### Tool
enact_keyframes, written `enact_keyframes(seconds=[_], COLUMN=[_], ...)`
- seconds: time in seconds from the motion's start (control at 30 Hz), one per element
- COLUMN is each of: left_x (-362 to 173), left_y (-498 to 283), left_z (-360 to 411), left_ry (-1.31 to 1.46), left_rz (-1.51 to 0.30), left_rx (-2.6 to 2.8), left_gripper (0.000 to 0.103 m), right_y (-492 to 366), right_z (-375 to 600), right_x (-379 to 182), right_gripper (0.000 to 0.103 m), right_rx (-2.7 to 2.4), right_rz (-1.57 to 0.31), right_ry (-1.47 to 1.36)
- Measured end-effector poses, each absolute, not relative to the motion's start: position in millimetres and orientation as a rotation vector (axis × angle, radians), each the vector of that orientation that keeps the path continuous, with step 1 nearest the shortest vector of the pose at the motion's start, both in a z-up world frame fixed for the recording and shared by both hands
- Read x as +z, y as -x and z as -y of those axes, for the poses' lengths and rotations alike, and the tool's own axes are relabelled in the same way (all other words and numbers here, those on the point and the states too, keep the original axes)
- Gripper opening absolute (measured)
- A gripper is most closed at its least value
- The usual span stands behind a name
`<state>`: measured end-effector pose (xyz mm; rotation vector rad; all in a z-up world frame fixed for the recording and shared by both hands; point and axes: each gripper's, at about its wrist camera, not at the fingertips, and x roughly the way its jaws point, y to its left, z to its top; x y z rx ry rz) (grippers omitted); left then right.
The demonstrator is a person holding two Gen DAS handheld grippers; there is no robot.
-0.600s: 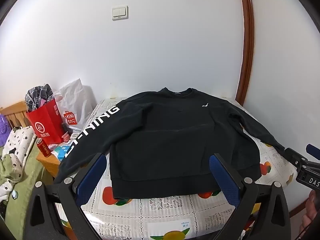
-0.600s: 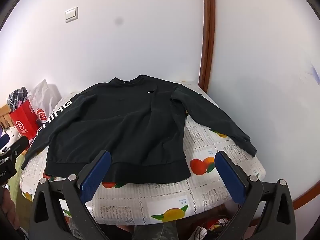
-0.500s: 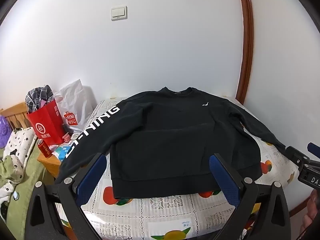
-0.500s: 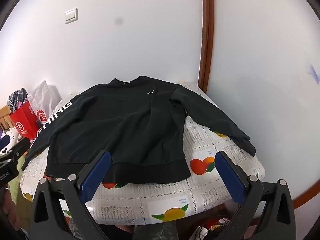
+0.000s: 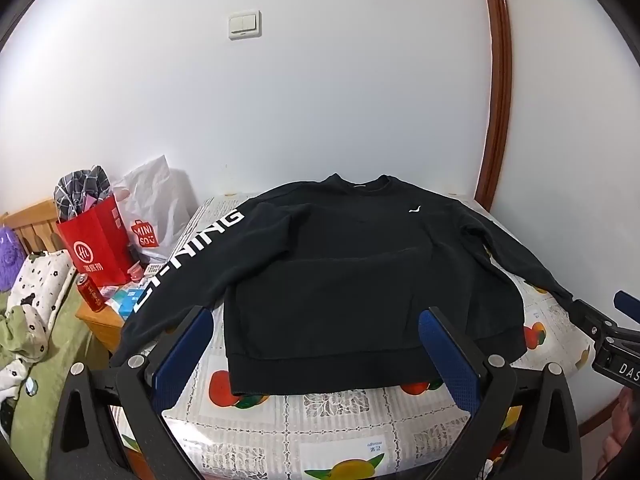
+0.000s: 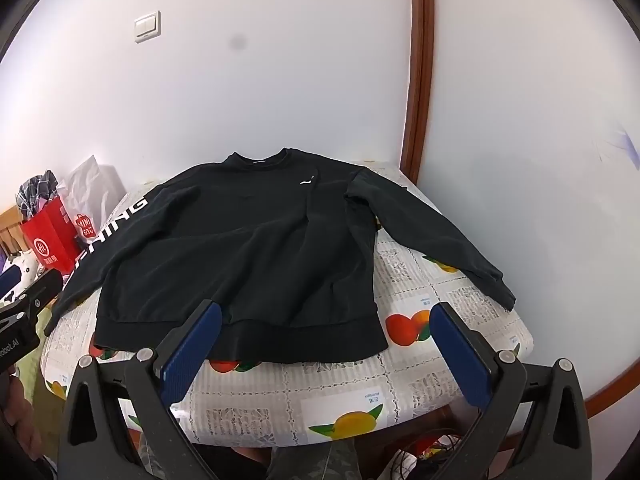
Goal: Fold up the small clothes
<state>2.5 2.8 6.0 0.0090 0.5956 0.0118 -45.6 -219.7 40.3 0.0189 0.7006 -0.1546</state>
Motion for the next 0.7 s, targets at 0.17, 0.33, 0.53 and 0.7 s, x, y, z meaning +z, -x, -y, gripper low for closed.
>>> enact_keyframes(seconds=[0.17, 0.33, 0.53, 0.7], left_x=[4.8, 2.3, 0.3, -1.5], left_y=[-3.2, -1.9, -2.1, -2.5], left_z=[-8.8, -8.0, -10.4, -11.4], left_ry=[0.000, -0.001, 0.008, 0.014], left_rz=[-0.593, -0.591, -0.585, -0.587], left_rx=[0.015, 0.016, 0.016, 0.015], left_gripper=[0.103, 0.103, 0.103, 0.103], right_y=[45.9, 46.5, 45.5, 45.5], right_z=[218.7, 215.7, 215.9, 212.8], right_x=[41.5, 39.0, 38.8, 39.4], right_gripper=[0.102, 0.102, 0.102, 0.102], right_rx=[-0.155, -0.155, -0.155, -0.162], right_rz=[-0.698, -0.696, -0.698, -0.698], right_ry=[-0.028, -0.022, -0.023, -0.010])
